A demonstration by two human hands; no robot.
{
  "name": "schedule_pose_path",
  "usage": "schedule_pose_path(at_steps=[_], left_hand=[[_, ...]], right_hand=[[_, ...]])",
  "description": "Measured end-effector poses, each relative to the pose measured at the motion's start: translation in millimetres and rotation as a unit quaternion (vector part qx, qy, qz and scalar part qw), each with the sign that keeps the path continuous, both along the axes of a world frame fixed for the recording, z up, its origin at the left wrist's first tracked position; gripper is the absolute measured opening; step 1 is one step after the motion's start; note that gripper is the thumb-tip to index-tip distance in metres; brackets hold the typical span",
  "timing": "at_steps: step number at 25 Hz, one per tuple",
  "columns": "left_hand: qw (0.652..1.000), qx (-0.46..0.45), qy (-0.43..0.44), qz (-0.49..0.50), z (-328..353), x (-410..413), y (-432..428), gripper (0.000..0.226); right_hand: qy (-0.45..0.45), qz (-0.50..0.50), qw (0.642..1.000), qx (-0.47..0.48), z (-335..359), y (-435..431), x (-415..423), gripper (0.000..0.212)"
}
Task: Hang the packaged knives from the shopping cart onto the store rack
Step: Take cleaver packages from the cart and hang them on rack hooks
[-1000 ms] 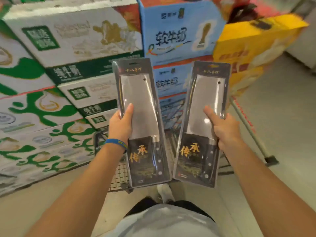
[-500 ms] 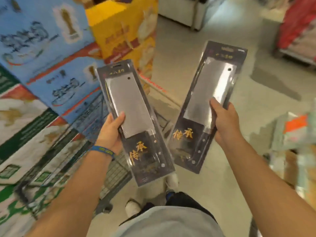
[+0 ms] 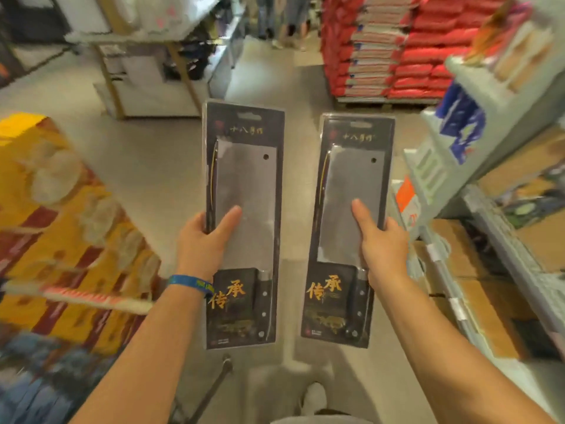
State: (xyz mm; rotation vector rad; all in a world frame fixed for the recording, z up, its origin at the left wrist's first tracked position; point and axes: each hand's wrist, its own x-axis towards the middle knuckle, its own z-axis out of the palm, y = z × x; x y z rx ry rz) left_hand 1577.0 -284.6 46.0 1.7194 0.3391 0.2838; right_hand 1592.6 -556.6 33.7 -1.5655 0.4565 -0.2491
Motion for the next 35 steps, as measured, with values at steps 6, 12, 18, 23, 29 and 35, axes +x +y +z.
schedule_pose_path(at_steps=[6, 12, 18, 23, 29, 35], left_hand=[[0.995, -0.044, 0.022, -0.082, 9.4, 106.1, -122.1, 0.046], [0.969, -0.072, 0.054, -0.23, 12.7, 196.7, -237.7, 0.054], [0.916, -0.043, 0.008, -0.398, 51.2, 287.6, -357.4, 0.081], [0.832, -0.077, -0.068, -0.546, 127.2, 317.8, -471.8, 0.057], [0.729, -0.144, -0.181, -0.645, 239.5, 267.7, -590.1, 0.08], [0.681, -0.143, -0.221, -0.684, 306.2, 189.4, -673.7, 0.058]], right_hand=[[-0.023, -0.093, 0.995, -0.011, 18.9, -120.0, 56.6, 0.024], [-0.036, -0.223, 0.973, -0.04, 30.5, -202.9, 79.9, 0.029], [-0.033, -0.414, 0.905, -0.094, 74.8, -277.3, 89.0, 0.044], [-0.045, -0.546, 0.819, -0.17, 148.8, -315.7, 62.3, 0.045], [-0.048, -0.705, 0.658, -0.261, 261.5, -364.9, -20.6, 0.112], [-0.031, -0.747, 0.588, -0.309, 315.9, -399.4, -116.7, 0.107]])
